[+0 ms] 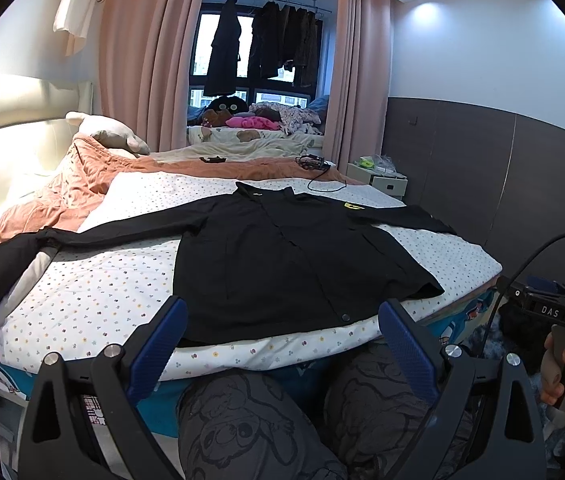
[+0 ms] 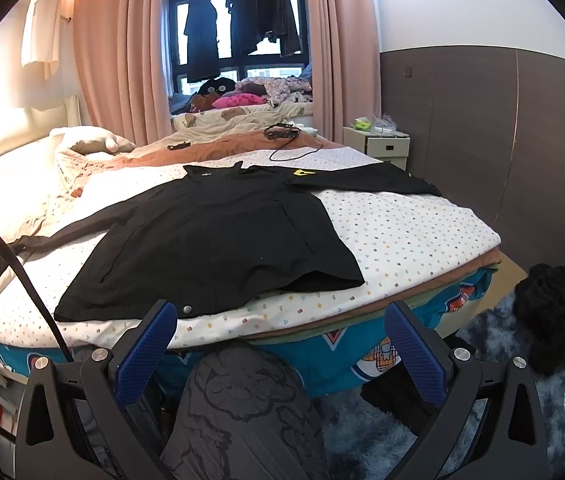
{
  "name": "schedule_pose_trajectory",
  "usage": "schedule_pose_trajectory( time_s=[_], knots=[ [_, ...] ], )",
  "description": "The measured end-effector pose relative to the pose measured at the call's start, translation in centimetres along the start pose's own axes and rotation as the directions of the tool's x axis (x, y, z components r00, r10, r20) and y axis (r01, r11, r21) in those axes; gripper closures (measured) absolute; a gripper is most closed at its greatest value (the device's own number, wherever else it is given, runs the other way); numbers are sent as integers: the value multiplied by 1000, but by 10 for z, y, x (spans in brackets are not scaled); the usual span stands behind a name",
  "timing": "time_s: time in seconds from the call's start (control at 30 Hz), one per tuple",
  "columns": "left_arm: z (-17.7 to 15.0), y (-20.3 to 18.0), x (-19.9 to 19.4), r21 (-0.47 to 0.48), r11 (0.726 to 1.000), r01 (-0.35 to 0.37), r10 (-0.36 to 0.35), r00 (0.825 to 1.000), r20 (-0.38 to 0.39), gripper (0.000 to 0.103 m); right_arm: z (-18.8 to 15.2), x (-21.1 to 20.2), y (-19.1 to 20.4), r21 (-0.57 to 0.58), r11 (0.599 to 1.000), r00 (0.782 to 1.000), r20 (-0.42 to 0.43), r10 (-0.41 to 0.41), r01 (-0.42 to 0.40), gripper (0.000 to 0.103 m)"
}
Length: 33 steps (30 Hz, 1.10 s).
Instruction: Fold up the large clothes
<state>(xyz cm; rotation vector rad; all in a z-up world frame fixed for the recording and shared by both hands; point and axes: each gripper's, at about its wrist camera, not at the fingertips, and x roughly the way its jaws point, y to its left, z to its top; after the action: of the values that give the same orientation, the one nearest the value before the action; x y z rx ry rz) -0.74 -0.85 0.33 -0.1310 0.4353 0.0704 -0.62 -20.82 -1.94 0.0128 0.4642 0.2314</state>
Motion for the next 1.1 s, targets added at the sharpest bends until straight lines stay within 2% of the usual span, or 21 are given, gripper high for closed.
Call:
schedule_pose_trajectory(
  time_s=[1.1],
  knots=[
    [-8, -6, -3, 10, 1000, 5, -5, 1000, 11, 5, -2, -3, 1, 0, 1000, 1000, 19, -9, 9, 0]
  ],
)
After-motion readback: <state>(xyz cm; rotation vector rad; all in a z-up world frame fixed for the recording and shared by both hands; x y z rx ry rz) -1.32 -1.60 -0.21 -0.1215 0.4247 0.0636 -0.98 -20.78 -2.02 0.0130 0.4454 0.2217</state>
